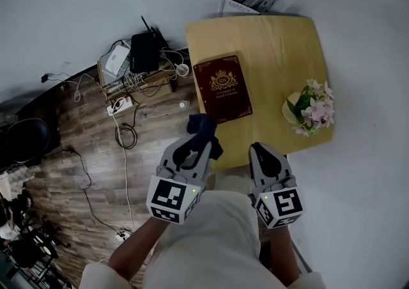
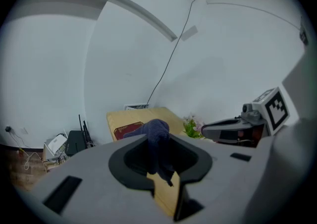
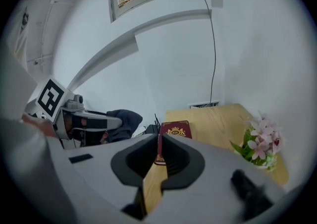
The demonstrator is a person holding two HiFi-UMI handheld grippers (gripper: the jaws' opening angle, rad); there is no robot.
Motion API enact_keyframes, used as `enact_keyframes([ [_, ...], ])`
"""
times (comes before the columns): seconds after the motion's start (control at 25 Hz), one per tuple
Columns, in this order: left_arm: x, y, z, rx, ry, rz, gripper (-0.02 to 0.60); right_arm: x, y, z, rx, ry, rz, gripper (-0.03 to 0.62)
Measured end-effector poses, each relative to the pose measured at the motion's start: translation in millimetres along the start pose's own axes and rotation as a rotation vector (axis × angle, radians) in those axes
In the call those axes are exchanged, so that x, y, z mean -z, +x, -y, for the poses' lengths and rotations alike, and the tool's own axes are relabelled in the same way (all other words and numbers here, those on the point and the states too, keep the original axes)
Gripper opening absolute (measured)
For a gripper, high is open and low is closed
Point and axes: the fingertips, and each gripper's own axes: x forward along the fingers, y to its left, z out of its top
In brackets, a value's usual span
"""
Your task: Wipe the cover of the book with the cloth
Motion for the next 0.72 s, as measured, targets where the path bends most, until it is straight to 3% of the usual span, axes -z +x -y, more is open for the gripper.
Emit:
enact_keyframes([
  [0.32,32.0,48.7,-9.1,0.01,0.065,-0.097,0.094,24.5,34.7,13.4,-0.017,0.053,-0.03,0.044],
  [0.72,73.3,96.0,-16.1,0.034,0.047,-0.194,0.095,64.6,83.6,47.5,-0.009,0.035,-0.103,0.044],
])
